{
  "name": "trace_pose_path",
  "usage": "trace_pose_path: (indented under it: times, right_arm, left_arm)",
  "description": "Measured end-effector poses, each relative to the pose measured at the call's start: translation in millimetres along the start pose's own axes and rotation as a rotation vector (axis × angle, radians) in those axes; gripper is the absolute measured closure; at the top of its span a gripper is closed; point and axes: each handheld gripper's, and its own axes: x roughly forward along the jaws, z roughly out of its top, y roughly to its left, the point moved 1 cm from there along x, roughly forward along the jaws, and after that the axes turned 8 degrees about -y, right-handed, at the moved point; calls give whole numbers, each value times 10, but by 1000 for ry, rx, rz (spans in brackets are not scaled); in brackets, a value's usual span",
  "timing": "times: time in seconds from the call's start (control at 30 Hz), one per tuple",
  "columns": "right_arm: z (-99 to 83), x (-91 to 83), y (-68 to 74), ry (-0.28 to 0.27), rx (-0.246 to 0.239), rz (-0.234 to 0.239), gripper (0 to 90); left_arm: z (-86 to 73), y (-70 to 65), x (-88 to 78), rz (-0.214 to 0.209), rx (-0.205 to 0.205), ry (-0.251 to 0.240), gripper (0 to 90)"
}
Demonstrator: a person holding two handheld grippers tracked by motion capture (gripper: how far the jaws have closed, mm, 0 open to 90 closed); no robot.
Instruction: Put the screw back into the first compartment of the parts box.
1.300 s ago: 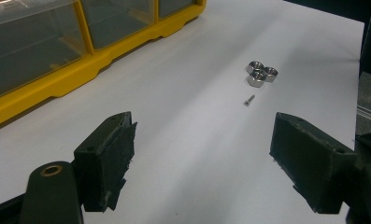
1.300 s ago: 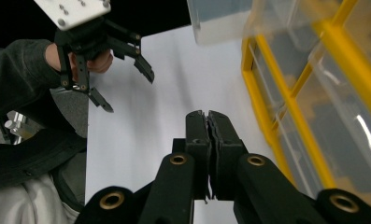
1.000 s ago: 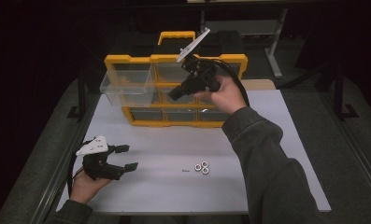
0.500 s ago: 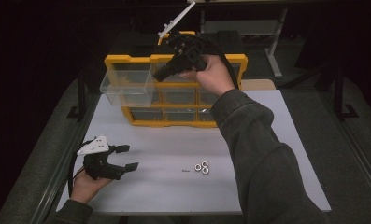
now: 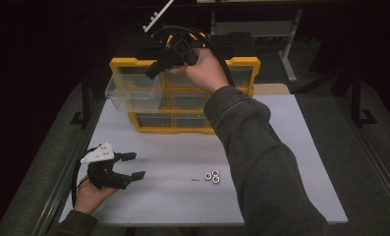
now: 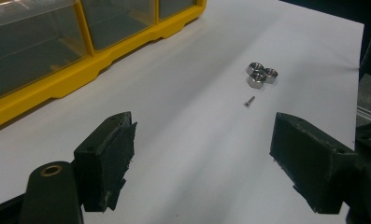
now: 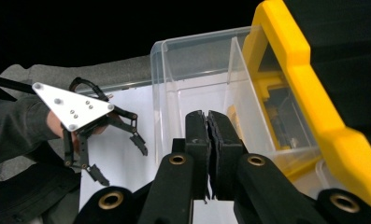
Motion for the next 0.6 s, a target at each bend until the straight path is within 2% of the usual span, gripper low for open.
trace_pose_path:
  times: [0.23,0.43,0.6]
  right_arm:
    - [67,162,-26,30,2,-5,859]
    - [133,251,-5,30,-4,-6,859]
    - [139,345,-20,39,-4,-9,846]
  left_arm:
    - [6,-7,4,-7,-6,0,210]
    - [2,-14,7,-7,-18,1,211]
    - [10,-15,3,-9,-1,6,211]
